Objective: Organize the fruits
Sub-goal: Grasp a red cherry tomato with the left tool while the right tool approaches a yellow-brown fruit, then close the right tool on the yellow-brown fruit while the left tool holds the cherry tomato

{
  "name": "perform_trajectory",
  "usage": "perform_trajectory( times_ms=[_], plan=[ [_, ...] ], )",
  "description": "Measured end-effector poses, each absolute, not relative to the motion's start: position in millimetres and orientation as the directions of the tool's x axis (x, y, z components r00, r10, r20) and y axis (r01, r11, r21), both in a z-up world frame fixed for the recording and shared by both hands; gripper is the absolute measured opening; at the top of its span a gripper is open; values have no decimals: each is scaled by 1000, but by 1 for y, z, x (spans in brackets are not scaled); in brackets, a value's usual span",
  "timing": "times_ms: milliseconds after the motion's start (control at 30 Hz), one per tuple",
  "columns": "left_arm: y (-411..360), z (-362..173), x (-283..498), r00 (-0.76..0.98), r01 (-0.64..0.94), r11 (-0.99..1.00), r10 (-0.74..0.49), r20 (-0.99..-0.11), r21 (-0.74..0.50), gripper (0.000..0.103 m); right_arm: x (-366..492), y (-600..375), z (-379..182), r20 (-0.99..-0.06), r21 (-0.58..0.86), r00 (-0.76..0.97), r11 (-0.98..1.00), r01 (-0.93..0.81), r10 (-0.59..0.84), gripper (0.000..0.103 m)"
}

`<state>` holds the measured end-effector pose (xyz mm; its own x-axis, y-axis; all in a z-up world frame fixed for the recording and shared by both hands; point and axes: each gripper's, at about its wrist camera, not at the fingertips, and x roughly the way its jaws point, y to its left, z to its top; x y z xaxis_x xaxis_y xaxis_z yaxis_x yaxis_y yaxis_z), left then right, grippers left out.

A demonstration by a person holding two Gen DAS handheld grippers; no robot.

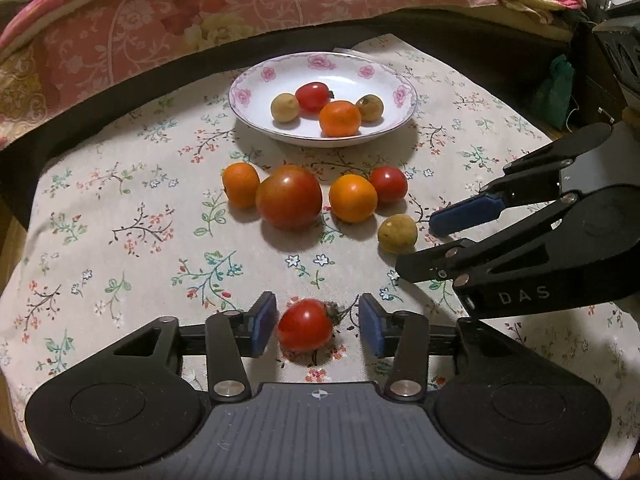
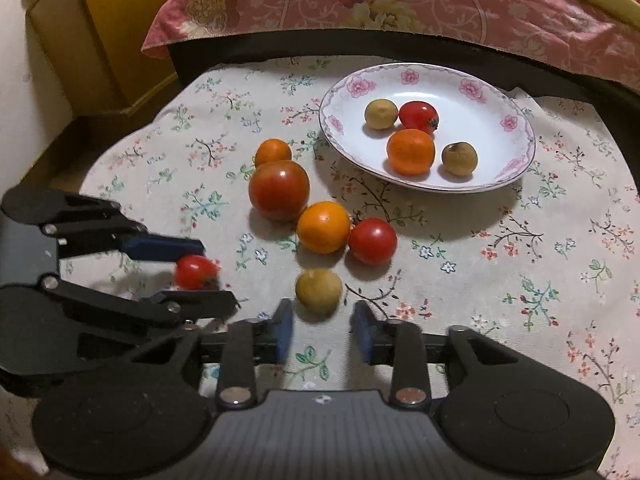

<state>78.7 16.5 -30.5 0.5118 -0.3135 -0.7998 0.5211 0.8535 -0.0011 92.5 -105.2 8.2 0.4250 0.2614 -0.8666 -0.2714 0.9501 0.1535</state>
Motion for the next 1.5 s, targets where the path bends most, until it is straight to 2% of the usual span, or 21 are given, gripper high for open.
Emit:
perform_trajectory(
  times_ms=[100, 433, 633, 767, 1233, 1333, 1367, 1433, 1500],
  plan=[
    [17, -31, 79, 511, 520, 854, -306, -803, 6, 62, 92, -106, 8, -864, 155, 430, 951, -267, 262, 42],
    [21, -32, 77, 505, 522, 853, -303, -808, 7, 64, 93, -105, 7, -856, 159, 444, 952, -262, 266, 43],
    [17, -32, 75, 501, 536, 844, -305, -810, 14, 58, 92, -101, 8, -855, 153, 443, 948, -280, 269, 43],
    [15, -31, 73, 497, 551, 835, -311, -810, 17, 49, 92, -102, 7, -853, 158, 444, 947, -280, 273, 43],
    [18, -31, 71, 493, 555, 831, -301, -816, 29, 51, 94, -101, 6, -845, 158, 457, 947, -281, 277, 42],
    [20, -32, 72, 492, 546, 837, -292, -820, 30, 61, 94, -98, 5, -847, 145, 456, 944, -295, 273, 37],
    [21, -32, 73, 493, 543, 839, -290, -820, 29, 62, 93, -97, 5, -849, 136, 457, 945, -298, 266, 36],
    [21, -32, 73, 495, 540, 841, -291, -819, 27, 61, 93, -97, 5, -850, 127, 458, 946, -300, 259, 33],
    [20, -32, 72, 497, 547, 836, -291, -817, 35, 54, 94, -98, 6, -850, 123, 462, 947, -296, 254, 26]
  ],
)
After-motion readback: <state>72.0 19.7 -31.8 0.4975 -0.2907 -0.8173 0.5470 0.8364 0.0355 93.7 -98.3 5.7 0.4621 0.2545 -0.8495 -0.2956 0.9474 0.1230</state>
